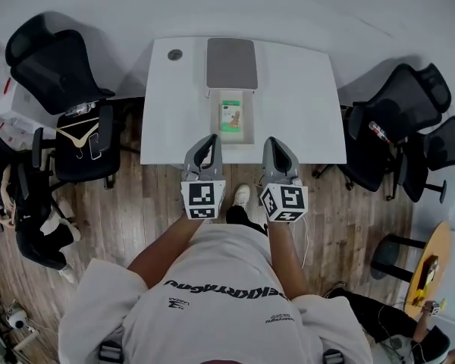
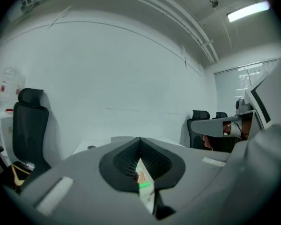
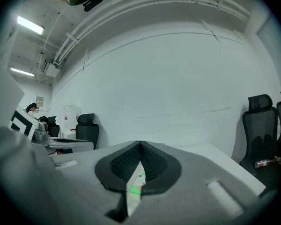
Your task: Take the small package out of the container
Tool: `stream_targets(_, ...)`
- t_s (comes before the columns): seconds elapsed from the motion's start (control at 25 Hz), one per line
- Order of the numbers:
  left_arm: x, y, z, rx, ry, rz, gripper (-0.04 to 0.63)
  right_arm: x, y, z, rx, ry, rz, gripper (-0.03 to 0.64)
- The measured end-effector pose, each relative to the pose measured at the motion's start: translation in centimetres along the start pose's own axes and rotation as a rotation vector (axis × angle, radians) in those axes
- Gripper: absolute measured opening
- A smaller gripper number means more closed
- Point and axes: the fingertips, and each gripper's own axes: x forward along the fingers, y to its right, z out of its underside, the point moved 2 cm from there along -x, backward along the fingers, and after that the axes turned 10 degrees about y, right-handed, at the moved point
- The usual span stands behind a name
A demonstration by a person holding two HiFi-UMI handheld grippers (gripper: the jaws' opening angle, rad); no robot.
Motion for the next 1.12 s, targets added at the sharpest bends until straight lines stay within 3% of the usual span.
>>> stream_targets(0.76, 8.4, 0.6, 5.0, -0.001, -0.163, -0.112, 0.005, 6.5, 6.0, 2.5, 0.05, -0.046, -0.097, 0.0)
stream_targets(1.12, 11.2, 1.4, 8.2, -0.059, -0.258, -0.12, 0.03, 7.5, 8.0, 4.0, 0.063, -0.083, -0.11, 0.0)
